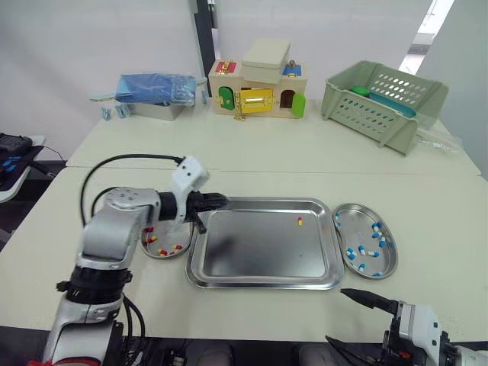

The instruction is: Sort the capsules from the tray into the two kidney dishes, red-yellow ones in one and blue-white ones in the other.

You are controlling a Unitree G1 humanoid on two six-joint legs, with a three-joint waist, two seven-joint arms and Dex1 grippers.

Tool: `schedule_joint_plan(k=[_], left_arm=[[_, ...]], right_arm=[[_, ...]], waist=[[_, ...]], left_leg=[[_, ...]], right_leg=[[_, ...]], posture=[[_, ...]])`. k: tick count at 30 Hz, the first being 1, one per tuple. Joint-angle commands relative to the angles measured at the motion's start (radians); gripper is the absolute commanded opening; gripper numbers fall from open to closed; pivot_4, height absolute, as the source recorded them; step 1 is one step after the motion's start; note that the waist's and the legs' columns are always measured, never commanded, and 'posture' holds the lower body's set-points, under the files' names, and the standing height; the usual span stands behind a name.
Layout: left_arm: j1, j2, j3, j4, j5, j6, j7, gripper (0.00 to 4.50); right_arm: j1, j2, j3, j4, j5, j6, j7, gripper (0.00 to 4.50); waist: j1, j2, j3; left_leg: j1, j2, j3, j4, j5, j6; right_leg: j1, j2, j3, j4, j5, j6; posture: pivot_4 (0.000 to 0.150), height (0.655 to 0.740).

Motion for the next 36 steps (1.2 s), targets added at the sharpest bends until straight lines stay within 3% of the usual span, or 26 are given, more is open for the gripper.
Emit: schedule_joint_plan(k=[1, 9, 20, 23, 34, 36], left_arm=[[0.039, 0.023, 0.123, -0.078, -0.023, 0.067, 0.105, 0.06], [0.175, 0.03, 0.233, -0.166, -0.066, 0.131, 0.237, 0.06], [0.215, 0.038, 0.209, -0.099, -0.108, 0.124, 0.32, 0.06], [0.216, 0.05, 0.196, -0.086, -0.119, 0.123, 0.318, 0.75], [0.212, 0.078, 0.18, -0.07, -0.153, 0.126, 0.322, 4.3], [0.212, 0.083, 0.178, -0.065, -0.154, 0.122, 0.323, 4.46]], right_arm=[[-0.028, -0.013, -0.001, 0.01, 0.032, 0.0, 0.03, 4.5], [-0.093, -0.026, -0.026, 0.096, 0.054, -0.011, 0.074, 4.5], [-0.102, 0.01, -0.026, 0.087, 0.05, 0.01, 0.028, 4.5], [-0.101, 0.009, -0.03, 0.079, 0.052, 0.015, 0.021, 4.5], [-0.085, 0.015, -0.027, 0.068, 0.046, 0.003, 0.014, 4.5], [-0.089, 0.016, -0.026, 0.066, 0.048, 0.002, 0.016, 4.5]], waist=[[0.001, 0.0, 0.0], [0.01, 0.0, 0.0], [0.01, -0.001, -0.001], [0.01, -0.001, -0.001], [0.01, -0.001, -0.001], [0.01, -0.001, -0.001]], left_leg=[[0.0, 0.0, 0.0, 0.0, 0.0, 0.0], [0.0, 0.0, 0.0, 0.0, 0.0, 0.0], [0.0, 0.0, 0.001, 0.0, 0.0, 0.0], [0.0, 0.0, 0.001, 0.0, 0.0, 0.0], [0.0, 0.0, 0.001, 0.0, 0.0, 0.0], [0.0, 0.0, 0.001, 0.0, 0.0, 0.0]], right_leg=[[0.0, 0.0, 0.0, 0.0, 0.0, 0.0], [0.0, 0.0, 0.0, 0.0, 0.0, 0.0], [0.0, 0.0, 0.0, 0.0, 0.0, 0.0], [0.0, 0.0, 0.0, 0.0, 0.0, 0.0], [0.0, 0.0, 0.0, 0.0, 0.0, 0.0], [0.0, 0.0, 0.0, 0.0, 0.0, 0.0]], posture=[[0.15, 0.74], [0.15, 0.74], [0.15, 0.74], [0.15, 0.74], [0.15, 0.74], [0.15, 0.74]])
